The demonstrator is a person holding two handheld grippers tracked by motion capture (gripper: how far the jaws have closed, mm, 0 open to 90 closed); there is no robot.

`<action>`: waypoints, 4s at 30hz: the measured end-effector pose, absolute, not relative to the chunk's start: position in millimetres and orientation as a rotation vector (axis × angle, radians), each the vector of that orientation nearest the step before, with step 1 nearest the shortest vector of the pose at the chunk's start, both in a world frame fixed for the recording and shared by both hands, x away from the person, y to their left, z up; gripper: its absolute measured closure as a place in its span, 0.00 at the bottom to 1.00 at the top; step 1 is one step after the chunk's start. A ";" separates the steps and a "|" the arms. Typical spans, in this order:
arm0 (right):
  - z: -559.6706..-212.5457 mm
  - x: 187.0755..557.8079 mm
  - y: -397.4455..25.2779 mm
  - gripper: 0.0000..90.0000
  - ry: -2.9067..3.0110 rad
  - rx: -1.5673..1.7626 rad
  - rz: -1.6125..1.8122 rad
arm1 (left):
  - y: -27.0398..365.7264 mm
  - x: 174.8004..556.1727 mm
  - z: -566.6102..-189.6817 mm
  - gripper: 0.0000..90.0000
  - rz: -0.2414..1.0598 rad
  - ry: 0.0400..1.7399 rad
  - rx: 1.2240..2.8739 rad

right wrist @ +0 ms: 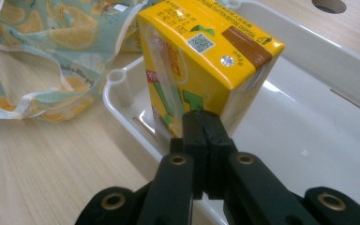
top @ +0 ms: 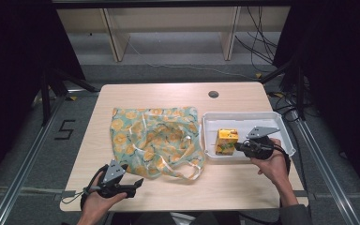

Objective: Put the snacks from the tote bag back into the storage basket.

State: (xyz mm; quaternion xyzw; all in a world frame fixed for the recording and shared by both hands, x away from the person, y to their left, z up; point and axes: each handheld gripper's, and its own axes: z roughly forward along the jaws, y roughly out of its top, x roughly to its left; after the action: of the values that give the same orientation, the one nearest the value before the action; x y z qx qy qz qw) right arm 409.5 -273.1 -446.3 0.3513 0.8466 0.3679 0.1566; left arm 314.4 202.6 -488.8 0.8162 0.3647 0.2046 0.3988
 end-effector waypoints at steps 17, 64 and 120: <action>-438.1 384.3 -243.7 0.65 2.371 0.955 1.246 | 201.3 313.7 -489.8 0.23 0.492 0.963 2.003; -459.3 370.0 -216.6 0.41 2.406 0.961 1.222 | 201.7 313.1 -486.6 0.23 0.499 0.903 2.057; -483.1 314.4 -221.8 0.21 2.424 1.052 1.120 | 203.3 313.7 -489.4 0.23 0.501 0.910 2.075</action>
State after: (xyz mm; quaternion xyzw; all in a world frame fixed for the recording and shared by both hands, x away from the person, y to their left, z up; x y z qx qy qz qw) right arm 314.4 -221.8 -483.1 0.3631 0.8368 0.3868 0.1354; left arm 313.7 203.3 -489.4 0.8198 0.3596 0.1979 0.3993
